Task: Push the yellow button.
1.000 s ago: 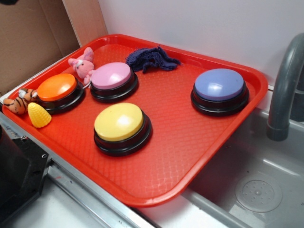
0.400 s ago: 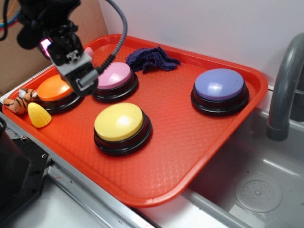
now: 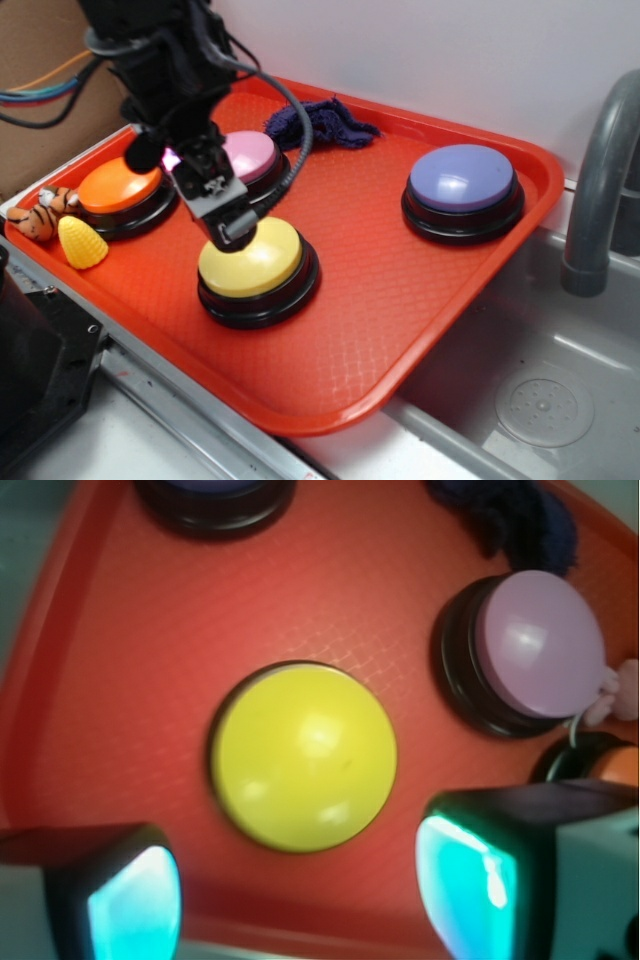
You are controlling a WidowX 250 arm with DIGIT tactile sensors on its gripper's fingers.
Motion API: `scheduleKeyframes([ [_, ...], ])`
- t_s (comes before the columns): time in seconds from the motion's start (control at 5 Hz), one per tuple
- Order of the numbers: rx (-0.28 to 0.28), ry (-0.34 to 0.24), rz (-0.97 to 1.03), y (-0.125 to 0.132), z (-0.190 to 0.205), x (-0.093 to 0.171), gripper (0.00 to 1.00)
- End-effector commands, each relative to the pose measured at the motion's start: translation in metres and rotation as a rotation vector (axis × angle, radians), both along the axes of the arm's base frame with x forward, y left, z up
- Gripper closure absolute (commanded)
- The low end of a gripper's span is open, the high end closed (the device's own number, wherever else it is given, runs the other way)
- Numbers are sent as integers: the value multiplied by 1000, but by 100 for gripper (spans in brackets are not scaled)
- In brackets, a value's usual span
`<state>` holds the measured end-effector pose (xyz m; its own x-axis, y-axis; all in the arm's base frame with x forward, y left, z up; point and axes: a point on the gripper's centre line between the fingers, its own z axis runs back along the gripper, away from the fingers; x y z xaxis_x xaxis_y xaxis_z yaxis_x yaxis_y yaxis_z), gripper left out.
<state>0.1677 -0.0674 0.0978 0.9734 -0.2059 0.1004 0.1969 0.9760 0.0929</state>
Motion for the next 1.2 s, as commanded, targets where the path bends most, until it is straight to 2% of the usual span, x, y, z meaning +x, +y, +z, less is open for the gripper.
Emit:
scheduleKeyframes([
  [0.0, -35, 51, -23, -4, -29, 26, 0],
  [0.2, -34, 110, 7, -5, -40, 28, 0],
  [0.4, -5, 144, 102, 0, -47, 18, 0],
  [0.6, 115, 159, 160, 1, -48, 18, 0],
  [0.8, 87, 92, 143, 1, -41, 19, 0],
  [1.0, 90, 17, 127, 3, -14, 21, 0],
])
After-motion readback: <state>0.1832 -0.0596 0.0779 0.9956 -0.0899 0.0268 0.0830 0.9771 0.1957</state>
